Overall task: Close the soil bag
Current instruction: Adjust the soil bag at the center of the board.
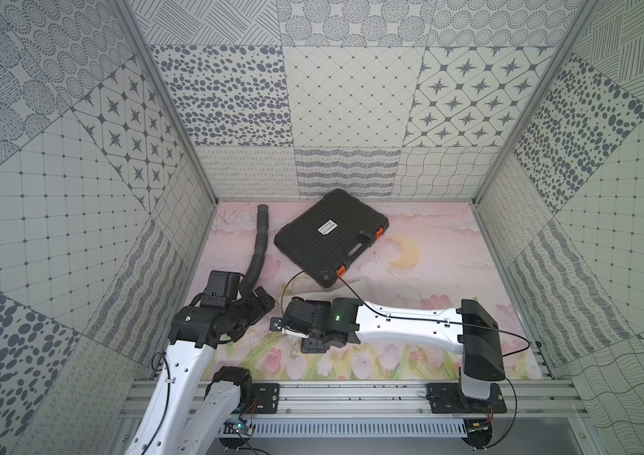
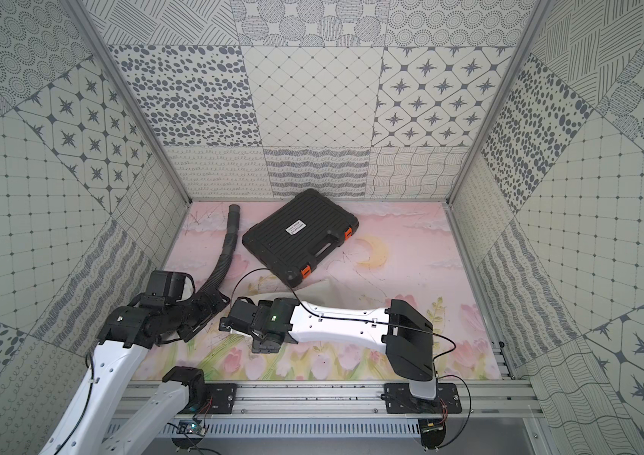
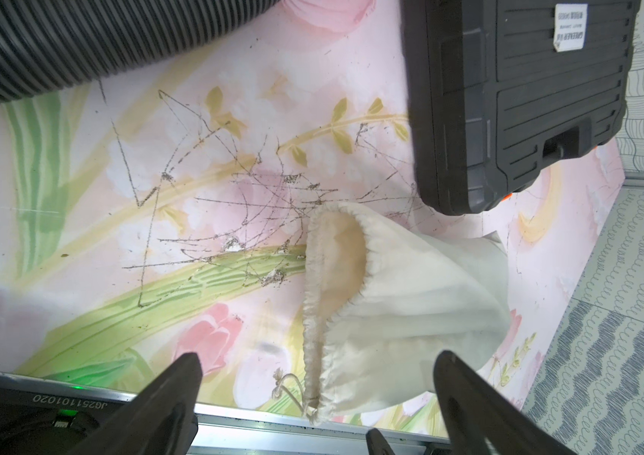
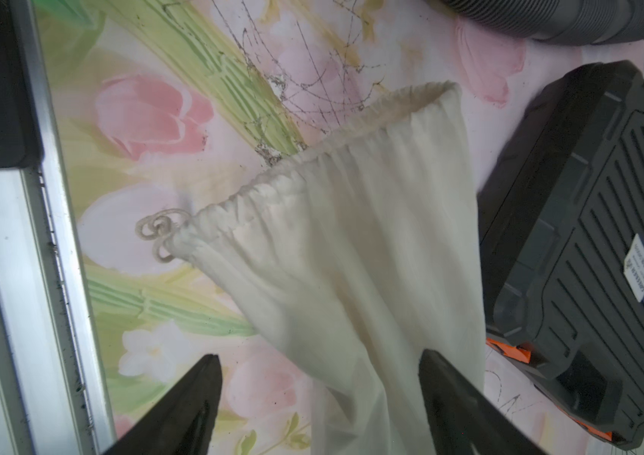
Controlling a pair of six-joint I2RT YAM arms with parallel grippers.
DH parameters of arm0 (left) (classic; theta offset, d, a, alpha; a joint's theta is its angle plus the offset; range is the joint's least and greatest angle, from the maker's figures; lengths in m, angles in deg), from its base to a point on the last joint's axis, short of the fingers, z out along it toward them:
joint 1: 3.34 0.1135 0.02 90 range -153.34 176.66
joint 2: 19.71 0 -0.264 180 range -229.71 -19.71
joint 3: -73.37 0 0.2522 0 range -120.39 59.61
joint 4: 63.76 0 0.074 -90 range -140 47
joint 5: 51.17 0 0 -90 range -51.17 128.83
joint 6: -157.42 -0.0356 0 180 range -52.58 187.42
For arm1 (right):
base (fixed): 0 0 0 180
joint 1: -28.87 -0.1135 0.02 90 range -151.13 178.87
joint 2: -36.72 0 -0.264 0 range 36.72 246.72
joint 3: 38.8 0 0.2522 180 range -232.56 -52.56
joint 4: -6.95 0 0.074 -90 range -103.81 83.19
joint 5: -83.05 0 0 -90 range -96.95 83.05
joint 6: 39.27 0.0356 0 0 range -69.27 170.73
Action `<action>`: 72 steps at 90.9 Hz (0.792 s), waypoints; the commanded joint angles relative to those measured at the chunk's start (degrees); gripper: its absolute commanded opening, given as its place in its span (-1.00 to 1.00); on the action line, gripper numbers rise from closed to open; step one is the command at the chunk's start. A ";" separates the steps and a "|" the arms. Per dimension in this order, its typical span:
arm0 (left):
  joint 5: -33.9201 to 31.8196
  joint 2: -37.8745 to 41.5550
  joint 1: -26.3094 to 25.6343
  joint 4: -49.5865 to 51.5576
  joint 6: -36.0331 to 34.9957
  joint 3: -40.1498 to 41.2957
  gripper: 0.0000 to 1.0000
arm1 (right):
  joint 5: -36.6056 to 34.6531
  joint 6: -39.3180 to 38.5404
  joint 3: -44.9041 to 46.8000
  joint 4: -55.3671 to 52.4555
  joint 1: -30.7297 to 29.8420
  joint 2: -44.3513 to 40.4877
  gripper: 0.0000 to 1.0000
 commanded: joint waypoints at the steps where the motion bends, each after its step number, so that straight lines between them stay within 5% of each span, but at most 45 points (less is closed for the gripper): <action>1: 0.61 0.14 -0.18 2.32 0.71 0.00 0.93 | -2.66 -3.73 0.52 4.14 -0.38 1.86 0.58; 29: 0.62 -0.23 -0.11 2.35 0.60 0.05 0.92 | -6.04 -5.66 1.59 8.23 -0.35 4.52 0.18; 36: 0.64 -0.45 -0.05 2.32 0.55 -0.06 0.92 | -6.61 -5.06 1.66 8.73 -0.38 4.86 -0.14; 48: 0.74 -0.89 0.17 1.80 0.51 0.11 0.92 | -6.92 -3.47 2.40 9.59 -0.37 3.25 -1.00; 72: 2.30 -2.47 0.41 -2.35 0.46 0.22 0.93 | -4.51 2.77 7.35 10.68 2.29 -6.21 -1.00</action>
